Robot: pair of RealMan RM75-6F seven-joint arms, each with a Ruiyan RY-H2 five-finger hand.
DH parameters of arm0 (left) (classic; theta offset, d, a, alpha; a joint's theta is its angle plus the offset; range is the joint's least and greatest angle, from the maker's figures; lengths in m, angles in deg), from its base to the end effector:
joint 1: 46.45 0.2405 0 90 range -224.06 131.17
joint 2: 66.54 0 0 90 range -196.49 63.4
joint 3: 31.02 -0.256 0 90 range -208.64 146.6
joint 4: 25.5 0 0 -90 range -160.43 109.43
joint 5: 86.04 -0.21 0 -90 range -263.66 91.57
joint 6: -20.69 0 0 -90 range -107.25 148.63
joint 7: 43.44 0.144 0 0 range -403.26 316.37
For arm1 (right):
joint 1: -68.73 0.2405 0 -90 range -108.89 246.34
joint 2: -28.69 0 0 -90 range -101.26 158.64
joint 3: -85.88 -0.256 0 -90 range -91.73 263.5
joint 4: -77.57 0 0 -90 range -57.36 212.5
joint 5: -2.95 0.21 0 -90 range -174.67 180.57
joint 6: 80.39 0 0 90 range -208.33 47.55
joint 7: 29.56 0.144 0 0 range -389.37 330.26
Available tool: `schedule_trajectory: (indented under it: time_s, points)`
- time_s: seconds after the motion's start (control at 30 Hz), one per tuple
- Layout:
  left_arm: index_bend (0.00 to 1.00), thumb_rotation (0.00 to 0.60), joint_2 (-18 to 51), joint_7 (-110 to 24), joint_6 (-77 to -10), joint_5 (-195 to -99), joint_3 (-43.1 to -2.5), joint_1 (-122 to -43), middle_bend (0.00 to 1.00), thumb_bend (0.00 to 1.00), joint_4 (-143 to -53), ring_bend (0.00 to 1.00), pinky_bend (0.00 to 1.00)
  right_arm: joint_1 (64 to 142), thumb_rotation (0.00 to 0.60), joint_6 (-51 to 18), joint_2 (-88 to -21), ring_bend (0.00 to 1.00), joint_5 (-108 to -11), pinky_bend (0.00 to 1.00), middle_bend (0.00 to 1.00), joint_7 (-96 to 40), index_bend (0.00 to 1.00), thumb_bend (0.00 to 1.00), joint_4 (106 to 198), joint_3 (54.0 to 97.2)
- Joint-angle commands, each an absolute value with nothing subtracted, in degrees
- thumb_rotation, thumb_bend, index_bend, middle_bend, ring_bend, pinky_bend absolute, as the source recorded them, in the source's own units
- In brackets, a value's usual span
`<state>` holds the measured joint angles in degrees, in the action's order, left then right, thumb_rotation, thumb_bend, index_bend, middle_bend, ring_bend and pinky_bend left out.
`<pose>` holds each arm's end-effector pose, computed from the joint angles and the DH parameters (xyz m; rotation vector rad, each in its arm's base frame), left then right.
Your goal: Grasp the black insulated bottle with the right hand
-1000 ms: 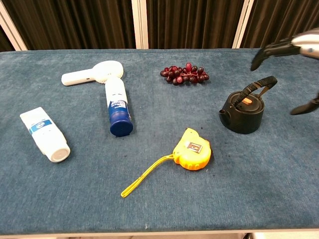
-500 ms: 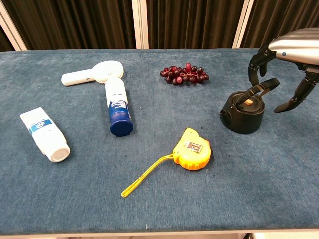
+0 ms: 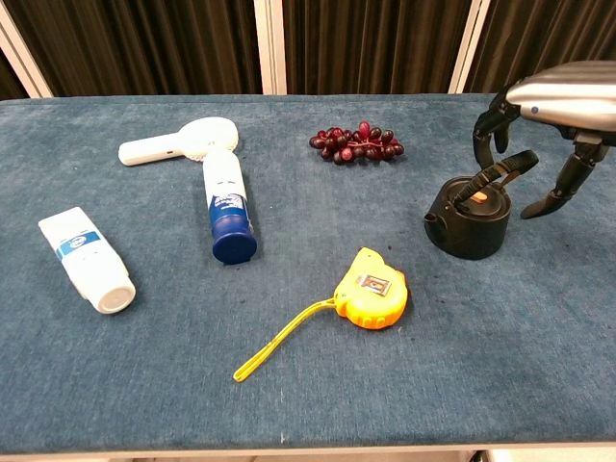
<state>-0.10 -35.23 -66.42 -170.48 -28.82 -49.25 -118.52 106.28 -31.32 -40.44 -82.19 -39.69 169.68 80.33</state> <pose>-0.3139 0.1669 0.1494 -1.3620 -0.8526 -0.8088 -0.1871 -0.3171 0.0576 2.1203 -0.7179 0.7909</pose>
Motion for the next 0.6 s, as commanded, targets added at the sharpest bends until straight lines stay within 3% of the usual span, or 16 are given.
schedule_trajectory:
  time_s: [0.03,0.37,0.6]
  points:
    - [0.00,0.600,0.0,-35.3,-66.3,-170.4,-28.8,-49.3,0.02,0.06,-118.4,0.00,0.00,106.5,0.600,-31.8,-40.6,0.43,-81.8,0.17,0.45,-39.9,0.57,0.13,169.5,80.8]
    - [0.00,0.600,0.4,-36.1,-66.2,-170.3,-28.9,-49.1,0.02,0.06,-117.5,0.00,0.00,106.8,0.600,-32.6,-41.0,0.57,-80.8,0.17,0.55,-41.0,0.68,0.13,169.3,82.3]
    - [0.00,0.600,0.6,-36.7,-66.3,-170.4,-29.0,-48.9,0.02,0.06,-117.0,0.00,0.00,106.7,0.600,-32.4,-41.1,0.60,-80.0,0.17,0.58,-42.0,0.71,0.13,169.5,83.0]
